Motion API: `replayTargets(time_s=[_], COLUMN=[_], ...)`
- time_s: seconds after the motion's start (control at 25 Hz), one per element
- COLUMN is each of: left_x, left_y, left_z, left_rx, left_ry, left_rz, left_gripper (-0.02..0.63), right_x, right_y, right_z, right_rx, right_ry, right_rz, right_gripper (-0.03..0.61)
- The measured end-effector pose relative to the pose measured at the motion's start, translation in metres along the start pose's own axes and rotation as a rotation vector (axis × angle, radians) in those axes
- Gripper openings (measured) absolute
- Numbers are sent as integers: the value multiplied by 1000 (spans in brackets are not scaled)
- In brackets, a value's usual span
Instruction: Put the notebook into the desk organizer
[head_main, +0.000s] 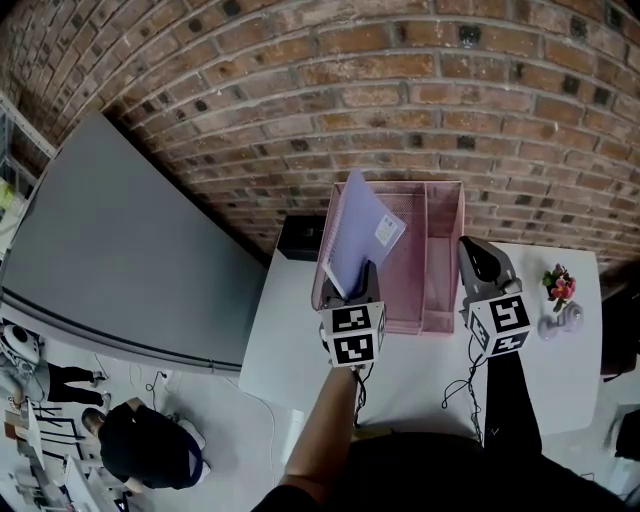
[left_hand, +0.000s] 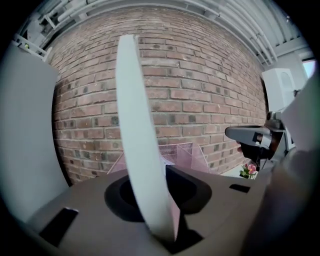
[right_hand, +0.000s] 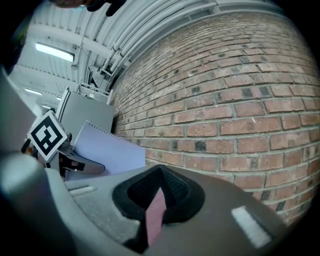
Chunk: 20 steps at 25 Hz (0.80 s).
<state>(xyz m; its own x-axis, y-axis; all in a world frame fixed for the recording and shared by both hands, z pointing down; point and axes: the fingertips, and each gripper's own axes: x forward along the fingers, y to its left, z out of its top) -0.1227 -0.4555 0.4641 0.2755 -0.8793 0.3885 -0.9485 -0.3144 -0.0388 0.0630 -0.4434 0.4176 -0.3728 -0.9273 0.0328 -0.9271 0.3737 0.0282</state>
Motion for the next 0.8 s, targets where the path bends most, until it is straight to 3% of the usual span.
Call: replayTargets(time_s=[0.44, 0.64, 0.8], left_x=[4, 2, -4], left_y=[-6, -15, -30], left_z=[-22, -36, -51], left_rx=[59, 45, 22], left_ry=[117, 203, 310], left_rz=[-28, -81, -176], left_gripper=[275, 331, 347], right_x=[1, 0, -2], right_y=[6, 8, 11], right_z=[0, 2, 4], right_rx=[0, 0, 0], right_ry=[-3, -8, -13], right_rz=[19, 26, 31], right_gripper=[0, -1, -1])
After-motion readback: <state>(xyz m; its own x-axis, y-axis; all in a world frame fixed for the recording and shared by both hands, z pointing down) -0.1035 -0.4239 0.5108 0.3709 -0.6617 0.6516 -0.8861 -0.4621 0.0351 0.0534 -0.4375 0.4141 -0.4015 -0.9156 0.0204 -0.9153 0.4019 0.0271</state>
